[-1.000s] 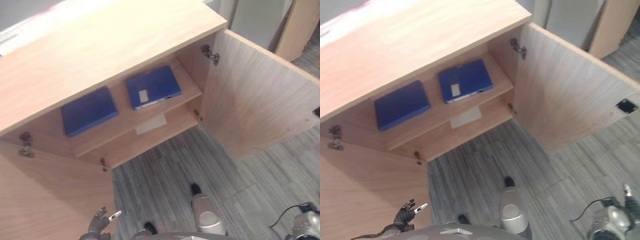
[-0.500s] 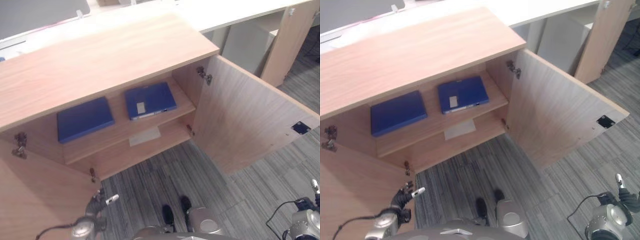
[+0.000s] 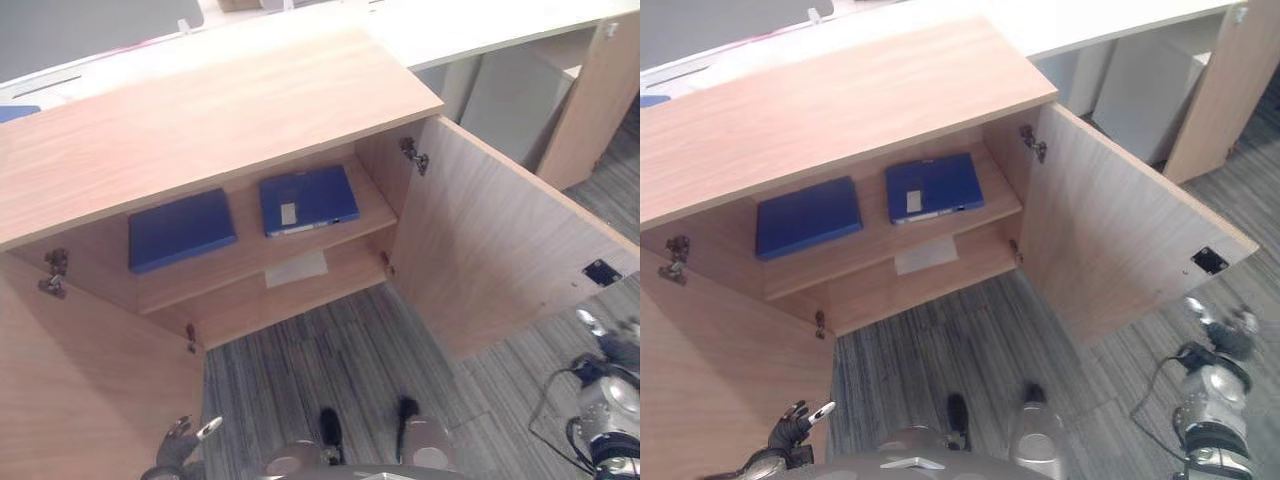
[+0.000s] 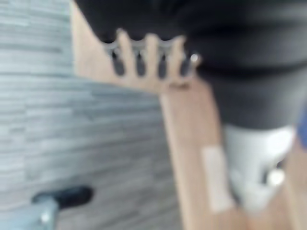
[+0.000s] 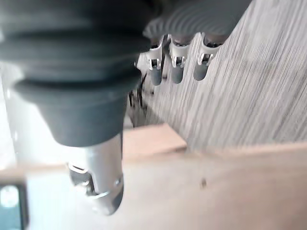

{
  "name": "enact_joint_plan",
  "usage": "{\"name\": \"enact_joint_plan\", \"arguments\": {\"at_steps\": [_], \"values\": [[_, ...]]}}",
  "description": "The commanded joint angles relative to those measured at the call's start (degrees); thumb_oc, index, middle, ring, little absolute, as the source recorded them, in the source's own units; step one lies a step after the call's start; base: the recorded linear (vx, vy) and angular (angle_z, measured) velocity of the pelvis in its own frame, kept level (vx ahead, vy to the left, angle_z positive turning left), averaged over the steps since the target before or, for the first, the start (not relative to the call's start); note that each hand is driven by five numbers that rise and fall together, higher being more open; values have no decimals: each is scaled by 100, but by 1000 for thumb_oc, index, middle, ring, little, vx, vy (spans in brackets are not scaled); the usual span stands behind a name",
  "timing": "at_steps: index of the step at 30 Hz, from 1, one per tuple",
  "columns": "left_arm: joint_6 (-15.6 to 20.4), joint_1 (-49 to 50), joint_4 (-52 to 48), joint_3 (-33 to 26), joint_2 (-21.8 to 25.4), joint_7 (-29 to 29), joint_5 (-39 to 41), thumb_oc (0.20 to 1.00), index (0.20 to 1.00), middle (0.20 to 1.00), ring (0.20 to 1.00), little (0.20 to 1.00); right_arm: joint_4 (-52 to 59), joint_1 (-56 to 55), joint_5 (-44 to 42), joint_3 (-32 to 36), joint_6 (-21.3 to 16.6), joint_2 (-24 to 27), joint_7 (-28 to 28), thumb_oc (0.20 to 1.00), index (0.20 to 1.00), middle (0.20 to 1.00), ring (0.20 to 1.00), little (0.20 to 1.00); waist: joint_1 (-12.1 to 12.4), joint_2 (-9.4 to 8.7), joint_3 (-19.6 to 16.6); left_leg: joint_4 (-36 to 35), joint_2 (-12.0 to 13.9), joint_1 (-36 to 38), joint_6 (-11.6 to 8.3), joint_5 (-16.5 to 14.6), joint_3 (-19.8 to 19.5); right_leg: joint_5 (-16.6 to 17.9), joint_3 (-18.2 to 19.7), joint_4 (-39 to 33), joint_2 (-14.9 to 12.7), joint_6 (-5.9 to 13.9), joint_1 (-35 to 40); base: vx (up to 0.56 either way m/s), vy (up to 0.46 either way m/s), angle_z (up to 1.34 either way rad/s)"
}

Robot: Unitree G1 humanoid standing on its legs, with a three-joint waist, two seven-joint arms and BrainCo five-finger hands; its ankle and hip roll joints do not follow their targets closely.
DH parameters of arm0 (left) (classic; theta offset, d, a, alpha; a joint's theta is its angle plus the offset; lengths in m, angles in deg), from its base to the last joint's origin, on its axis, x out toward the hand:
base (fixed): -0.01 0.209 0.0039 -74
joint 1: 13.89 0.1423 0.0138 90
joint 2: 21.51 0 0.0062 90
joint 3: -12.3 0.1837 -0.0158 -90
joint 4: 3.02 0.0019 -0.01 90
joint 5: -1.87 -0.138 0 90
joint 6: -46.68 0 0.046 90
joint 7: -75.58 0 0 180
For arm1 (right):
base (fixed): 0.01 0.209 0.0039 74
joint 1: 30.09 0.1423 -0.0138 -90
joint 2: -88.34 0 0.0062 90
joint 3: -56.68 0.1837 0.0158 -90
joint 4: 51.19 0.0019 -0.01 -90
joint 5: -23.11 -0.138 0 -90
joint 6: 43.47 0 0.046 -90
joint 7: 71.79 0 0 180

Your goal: Put the empty folder in the office cabinet

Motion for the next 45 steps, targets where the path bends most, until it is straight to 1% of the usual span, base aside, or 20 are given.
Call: {"name": "enact_joint_plan", "arguments": {"at_steps": [1,3,4,6,9,13,16,18,19,21,22,24,26,27,29,31,33,37,38,45], "values": [[232,0,-264,-341,338,141,-100,1000,1000,1000,1000,1000,743,39,613,-208,-437,206,-892,1000,1000,1000,1000,1000,-19,-365,-175,258,-215,416,-324,-977,-207,252,198,-1037,352,-39,338,-46,-226,-5],[203,22,-306,-382,337,169,-120,1000,1000,1000,1000,1000,947,-27,764,-305,-380,165,-955,1000,1000,1000,1000,1000,-26,-384,-202,240,-188,397,-359,-929,-196,258,193,-1088,376,-52,358,-36,-142,-11],[152,34,-392,-439,328,239,-207,1000,1000,1000,1000,1000,1269,-139,800,-479,-303,131,-1117,1000,1000,1000,1000,1000,-33,-403,-215,203,-142,395,-414,-872,-177,242,168,-1172,421,-75,425,-38,-158,-11],[121,97,-563,-460,286,269,-325,1000,1000,1000,1000,1000,1942,-397,1048,-714,-131,27,-1200,1000,1000,1000,1000,1000,-75,-442,-241,141,-72,387,-505,-759,-193,239,167,-1379,514,-140,591,-71,-246,-13],[108,141,-819,-458,239,292,-198,1000,1000,1000,1000,1000,2666,-673,1281,-1003,52,-85,-1355,1000,1000,1000,1000,1000,-125,-476,-261,102,22,310,-618,-618,-213,227,127,-1576,633,-249,707,-90,-212,0],[233,167,-979,-436,162,389,1,1000,1000,1000,1000,1000,2952,-807,1586,-1259,166,-204,-1319,1000,1000,1000,1000,1000,-126,-500,-253,113,101,233,-687,-512,-162,230,33,-1708,689,-325,787,-67,-96,-5],[292,145,-1136,-404,92,475,48,1000,1000,1000,1000,1000,3067,-919,1807,-1431,240,-286,-1333,1000,1000,1000,1000,1000,-131,-526,-259,167,195,172,-766,-437,11,272,-150,-1814,675,-339,837,-95,-47,7],[301,100,-1234,-352,40,485,45,1000,1000,1000,1000,1000,3149,-971,1919,-1575,235,-307,-1361,1000,1000,1000,1000,1000,-152,-570,-271,333,253,146,-812,-463,197,292,-272,-1836,619,-339,849,-95,-8,19],[301,100,-1234,-352,40,485,45,1000,1000,1000,1000,1000,3149,-971,1919,-1575,235,-307,-1361,1000,1000,1000,1000,1000,-152,-570,-271,333,253,146,-812,-463,197,292,-272,-1836,619,-339,849,-76,3,18],[265,18,-1368,-183,-31,367,63,1000,1000,1000,1000,1000,3194,-895,1995,-1805,296,-327,-1402,1000,1000,1000,1000,1000,-137,-669,-248,832,261,82,-822,-678,298,314,-365,-1833,517,-352,879,-116,54,21],[269,-36,-1386,-75,-77,317,18,1000,1000,1000,1000,1000,3228,-817,2003,-1995,354,-309,-1426,1000,1000,1000,1000,1000,-100,-731,-250,1141,287,33,-823,-735,327,354,-434,-1875,458,-360,913,-130,122,26],[254,-85,-1428,14,-89,321,-7,1000,1000,1000,1000,1000,3260,-743,2009,-2190,394,-288,-1538,1000,1000,1000,1000,1000,-77,-746,-280,1148,298,78,-805,-799,349,404,-491,-1896,404,-323,886,-99,179,14],[153,-138,-1540,96,-59,293,42,1000,1000,1000,1000,1000,3293,-691,2119,-2394,432,-325,-1536,1000,1000,1000,1000,1000,-78,-691,-294,734,292,225,-780,-786,405,466,-559,-1886,363,-232,794,-76,195,3],[153,-138,-1540,96,-59,293,42,1000,1000,1000,1000,1000,3293,-691,2119,-2394,432,-325,-1536,1000,1000,1000,1000,1000,-78,-691,-294,734,292,225,-780,-786,405,466,-559,-1886,363,-232,794,-71,171,4],[127,-151,-1632,202,28,312,7,1000,1000,1000,1000,1000,3235,-604,2089,-2627,487,-385,-1551,1000,1000,1000,1000,1000,-24,-658,-263,371,276,358,-753,-688,356,590,-611,-1894,301,-108,708,-109,201,13],[113,-104,-1755,296,134,296,45,1000,1000,1000,1000,1000,3215,-569,2078,-2801,459,-462,-1583,1000,1000,1000,1000,1000,70,-665,-227,154,199,402,-700,-639,254,731,-635,-1905,228,20,616,-128,188,14],[79,-72,-1783,309,186,268,72,1000,1000,1000,1000,1000,3187,-543,2125,-2939,421,-537,-1614,1000,1000,1000,1000,1000,137,-657,-202,-8,136,444,-658,-597,202,825,-660,-1898,170,106,541,-120,170,18],[93,-66,-1719,347,245,277,78,1000,1000,1000,1000,1000,3147,-454,2174,-3169,327,-619,-1654,1000,1000,1000,1000,1000,216,-655,-170,-98,82,447,-600,-583,146,929,-697,-1850,82,206,422,-90,117,9],[111,-55,-1667,362,266,264,119,1000,1000,1000,1000,1000,3169,-397,2227,-3301,277,-671,-1683,1000,1000,1000,1000,1000,267,-662,-162,-118,49,455,-566,-587,125,994,-707,-1837,34,269,377,-98,142,21],[166,-100,-1591,461,249,207,155,1000,1000,1000,1000,1000,3164,-84,2260,-3628,42,-812,-1633,1000,1000,1000,1000,1000,457,-692,-141,-119,-15,466,-491,-637,107,1178,-804,-1827,-94,345,320,-55,74,21]]}}
